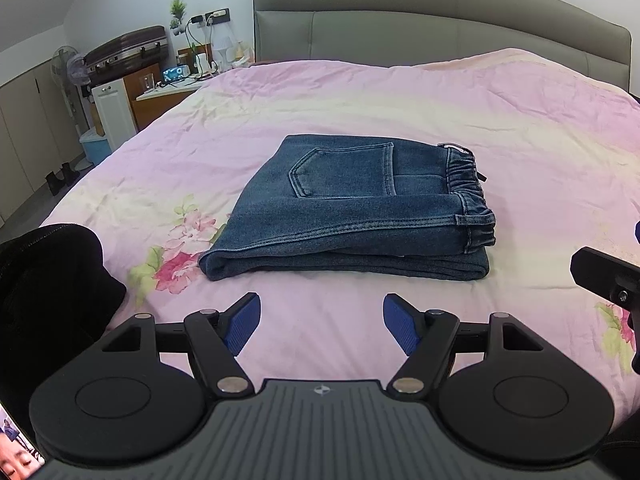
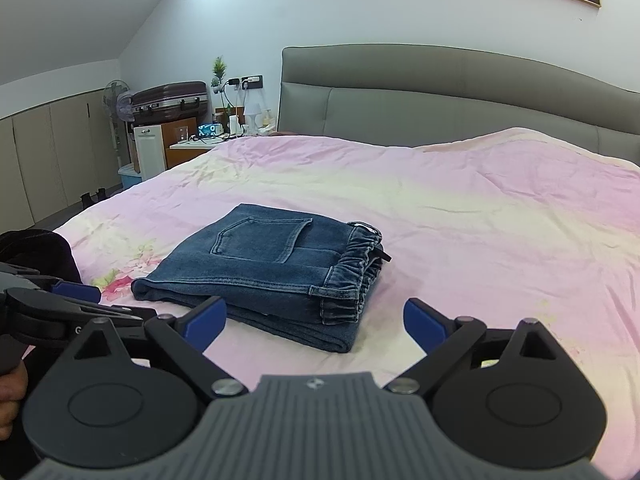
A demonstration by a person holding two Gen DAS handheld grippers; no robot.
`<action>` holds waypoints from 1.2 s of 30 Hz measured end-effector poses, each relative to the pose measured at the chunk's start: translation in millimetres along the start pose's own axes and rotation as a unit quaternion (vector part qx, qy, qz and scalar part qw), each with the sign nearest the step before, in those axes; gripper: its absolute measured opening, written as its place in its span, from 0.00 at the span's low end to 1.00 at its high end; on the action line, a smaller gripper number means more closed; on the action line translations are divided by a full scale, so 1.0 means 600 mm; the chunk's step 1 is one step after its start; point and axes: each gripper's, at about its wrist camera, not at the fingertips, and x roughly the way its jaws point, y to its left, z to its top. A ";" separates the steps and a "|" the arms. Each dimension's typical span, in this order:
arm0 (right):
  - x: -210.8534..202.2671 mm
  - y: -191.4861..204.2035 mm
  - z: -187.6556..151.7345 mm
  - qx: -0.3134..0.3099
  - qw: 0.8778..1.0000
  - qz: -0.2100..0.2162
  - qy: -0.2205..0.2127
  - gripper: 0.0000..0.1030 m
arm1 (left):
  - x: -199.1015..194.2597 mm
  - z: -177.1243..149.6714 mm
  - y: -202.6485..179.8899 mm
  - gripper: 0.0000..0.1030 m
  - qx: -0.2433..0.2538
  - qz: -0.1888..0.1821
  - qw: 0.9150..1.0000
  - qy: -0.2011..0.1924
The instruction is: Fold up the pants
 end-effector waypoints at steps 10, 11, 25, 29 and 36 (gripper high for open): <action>0.002 -0.003 -0.003 0.001 1.000 0.002 0.002 0.89 | -0.002 0.001 -0.001 0.80 0.005 0.002 1.000 0.000; 0.002 -0.004 -0.003 0.001 1.000 0.002 0.002 0.89 | -0.002 0.002 0.000 0.80 0.006 0.002 1.000 0.000; 0.001 -0.004 -0.004 0.003 1.000 0.000 0.000 0.90 | -0.004 0.001 0.002 0.80 0.010 0.004 1.000 -0.001; 0.000 -0.004 -0.006 0.004 1.000 -0.001 -0.001 0.90 | -0.004 0.001 0.002 0.80 0.010 0.004 1.000 -0.001; -0.003 -0.003 -0.008 0.005 1.000 -0.003 -0.004 0.91 | -0.004 0.001 0.003 0.80 0.010 0.004 1.000 -0.001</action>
